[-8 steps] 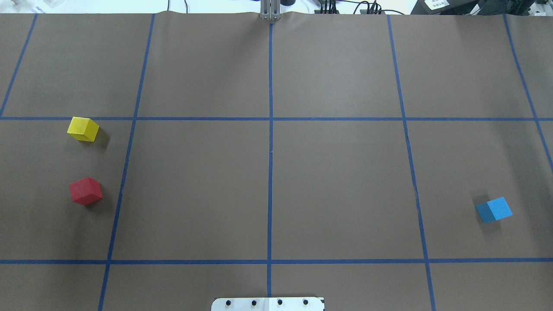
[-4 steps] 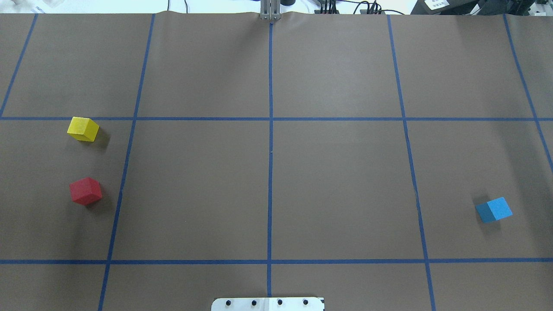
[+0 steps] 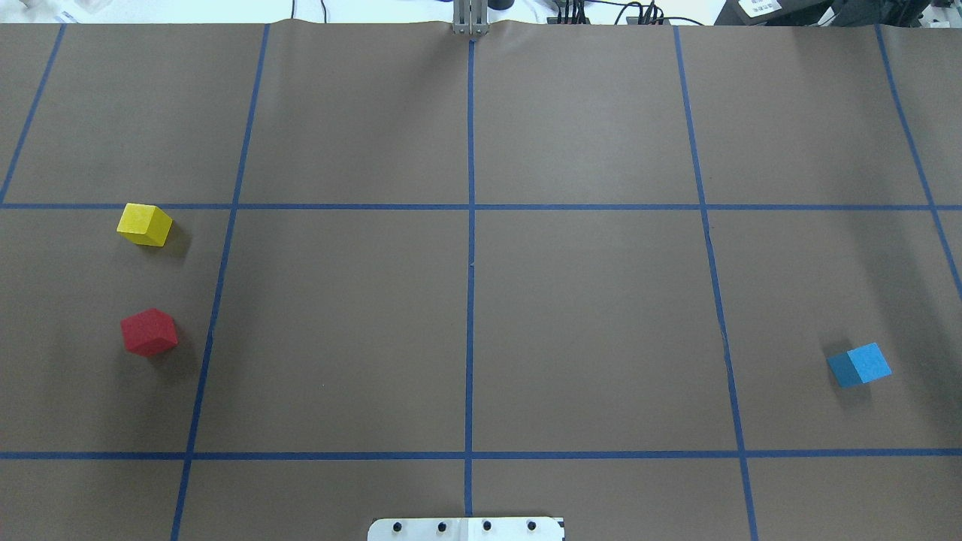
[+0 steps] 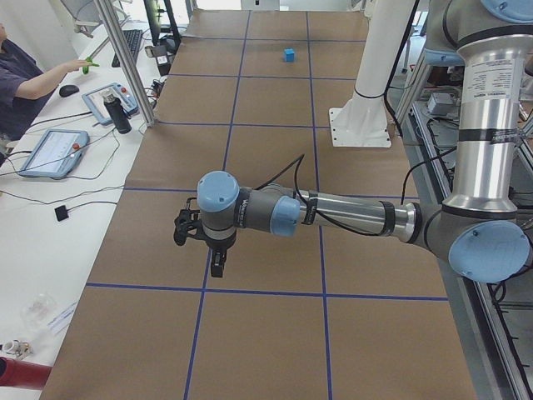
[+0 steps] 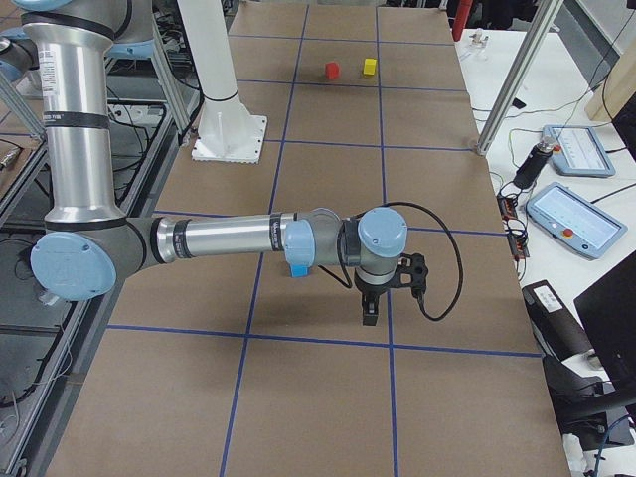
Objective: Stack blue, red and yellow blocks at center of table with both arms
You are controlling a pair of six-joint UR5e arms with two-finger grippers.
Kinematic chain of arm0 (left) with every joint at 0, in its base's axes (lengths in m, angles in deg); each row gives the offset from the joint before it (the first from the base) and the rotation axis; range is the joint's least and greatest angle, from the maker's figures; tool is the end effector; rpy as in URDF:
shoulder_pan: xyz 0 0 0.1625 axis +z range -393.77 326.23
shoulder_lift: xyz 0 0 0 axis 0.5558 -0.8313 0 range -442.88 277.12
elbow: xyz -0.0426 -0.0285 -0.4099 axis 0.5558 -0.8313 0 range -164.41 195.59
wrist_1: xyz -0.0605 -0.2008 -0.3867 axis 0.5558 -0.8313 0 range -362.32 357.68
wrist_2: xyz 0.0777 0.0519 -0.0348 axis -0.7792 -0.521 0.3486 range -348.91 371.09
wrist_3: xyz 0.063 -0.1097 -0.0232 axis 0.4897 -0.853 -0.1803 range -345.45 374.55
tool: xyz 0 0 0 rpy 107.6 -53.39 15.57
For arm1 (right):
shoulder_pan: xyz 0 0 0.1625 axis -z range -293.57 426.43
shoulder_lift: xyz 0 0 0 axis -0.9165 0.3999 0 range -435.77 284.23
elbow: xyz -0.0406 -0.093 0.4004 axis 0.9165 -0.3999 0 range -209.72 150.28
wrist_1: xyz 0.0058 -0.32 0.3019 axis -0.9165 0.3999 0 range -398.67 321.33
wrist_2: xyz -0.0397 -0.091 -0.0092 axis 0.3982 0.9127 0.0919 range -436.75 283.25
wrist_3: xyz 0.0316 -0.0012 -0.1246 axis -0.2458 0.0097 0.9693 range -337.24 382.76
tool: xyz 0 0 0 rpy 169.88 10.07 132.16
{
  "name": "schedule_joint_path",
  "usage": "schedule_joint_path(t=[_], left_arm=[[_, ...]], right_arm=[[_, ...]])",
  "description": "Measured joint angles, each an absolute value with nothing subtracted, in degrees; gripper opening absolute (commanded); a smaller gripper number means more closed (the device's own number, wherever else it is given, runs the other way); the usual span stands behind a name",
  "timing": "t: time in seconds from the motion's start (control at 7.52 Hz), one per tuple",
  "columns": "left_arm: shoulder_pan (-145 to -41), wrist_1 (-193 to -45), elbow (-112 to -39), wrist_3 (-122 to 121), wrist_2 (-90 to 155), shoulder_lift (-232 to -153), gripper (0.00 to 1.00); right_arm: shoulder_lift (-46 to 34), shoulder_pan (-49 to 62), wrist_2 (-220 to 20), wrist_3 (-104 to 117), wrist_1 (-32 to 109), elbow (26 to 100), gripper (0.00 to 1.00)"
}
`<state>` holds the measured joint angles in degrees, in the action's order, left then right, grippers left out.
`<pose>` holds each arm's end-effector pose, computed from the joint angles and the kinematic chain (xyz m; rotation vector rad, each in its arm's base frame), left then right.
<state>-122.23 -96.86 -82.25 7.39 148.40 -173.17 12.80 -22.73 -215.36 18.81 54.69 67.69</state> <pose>-0.0245 -0.5344 0.5794 0.1456 0.8353 -0.0008 0.0290 -0.5324 0.5861 0.0542 -0.8506 0.0105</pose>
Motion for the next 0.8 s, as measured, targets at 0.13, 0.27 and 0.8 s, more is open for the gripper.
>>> schedule_joint_path(t=[0.13,0.27,0.8], left_arm=[[-121.2,-97.2,-82.6,5.9,149.1,-174.3,1.0],[-120.4,-97.4,-82.7,3.4,149.5,-174.9,1.0],[-118.9,-98.0,-82.8,0.4,150.3,-175.4,1.0]], right_arm=[[12.3,-21.2,-215.9,18.8,54.5,68.7,1.0],[12.4,-19.4,-217.2,18.9,53.6,69.2,0.99],[23.0,-7.9,-217.5,9.0,39.2,76.5,0.99]])
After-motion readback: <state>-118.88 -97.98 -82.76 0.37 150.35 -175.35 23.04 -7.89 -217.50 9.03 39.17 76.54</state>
